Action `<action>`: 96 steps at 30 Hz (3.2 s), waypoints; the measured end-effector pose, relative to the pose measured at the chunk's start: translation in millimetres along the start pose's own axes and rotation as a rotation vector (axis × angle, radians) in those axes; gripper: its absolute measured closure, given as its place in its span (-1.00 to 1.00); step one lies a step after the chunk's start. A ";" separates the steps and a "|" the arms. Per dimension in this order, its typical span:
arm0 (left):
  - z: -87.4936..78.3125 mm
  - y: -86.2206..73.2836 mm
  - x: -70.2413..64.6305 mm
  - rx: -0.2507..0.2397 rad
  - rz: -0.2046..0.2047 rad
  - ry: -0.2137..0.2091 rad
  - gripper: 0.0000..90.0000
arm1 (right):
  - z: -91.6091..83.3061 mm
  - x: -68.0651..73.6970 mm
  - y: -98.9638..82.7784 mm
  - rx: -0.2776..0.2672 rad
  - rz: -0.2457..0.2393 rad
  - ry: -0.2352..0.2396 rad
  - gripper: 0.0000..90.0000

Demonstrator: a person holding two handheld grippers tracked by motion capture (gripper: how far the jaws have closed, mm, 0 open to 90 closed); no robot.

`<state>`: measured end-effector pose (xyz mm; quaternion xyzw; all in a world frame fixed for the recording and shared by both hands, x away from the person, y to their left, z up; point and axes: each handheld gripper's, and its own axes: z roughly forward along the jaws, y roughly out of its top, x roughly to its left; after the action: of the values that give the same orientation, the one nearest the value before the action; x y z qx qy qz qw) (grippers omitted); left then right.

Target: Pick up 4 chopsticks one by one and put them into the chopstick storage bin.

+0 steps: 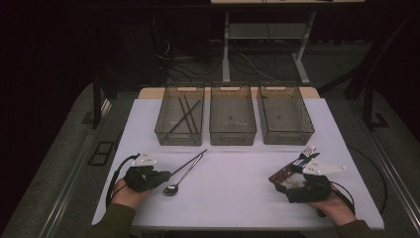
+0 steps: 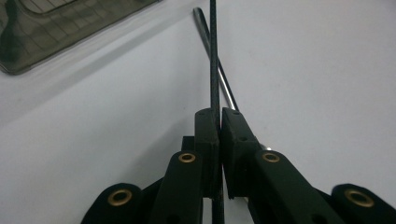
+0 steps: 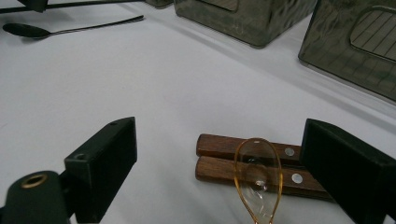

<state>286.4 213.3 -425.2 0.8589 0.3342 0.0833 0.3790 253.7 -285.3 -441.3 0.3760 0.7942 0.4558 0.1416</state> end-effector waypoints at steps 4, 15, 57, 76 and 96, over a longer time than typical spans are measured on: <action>-2.6 3.5 -1.2 -0.014 -0.018 -0.001 0.89 | 0.1 0.0 0.1 -0.001 -0.002 0.001 -0.76; -10.6 8.8 -0.2 -0.061 -0.053 -0.010 0.89 | 0.3 -1.1 0.5 -0.007 -0.005 -0.001 -0.76; -14.6 65.1 22.0 -0.237 -0.087 0.031 0.89 | 0.9 -2.4 -0.1 -0.004 0.016 -0.006 -0.76; 0.2 88.7 44.5 -0.250 -0.102 0.064 0.89 | 1.7 -2.3 -0.1 -0.001 0.018 -0.006 -0.76; 17.6 137.4 74.9 -0.260 -0.112 0.116 0.89 | 0.4 -2.0 0.1 -0.008 0.024 0.000 -0.76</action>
<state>420.7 183.3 -348.7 0.7762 0.3894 0.1542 0.4713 255.3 -286.5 -441.6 0.3847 0.7879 0.4607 0.1377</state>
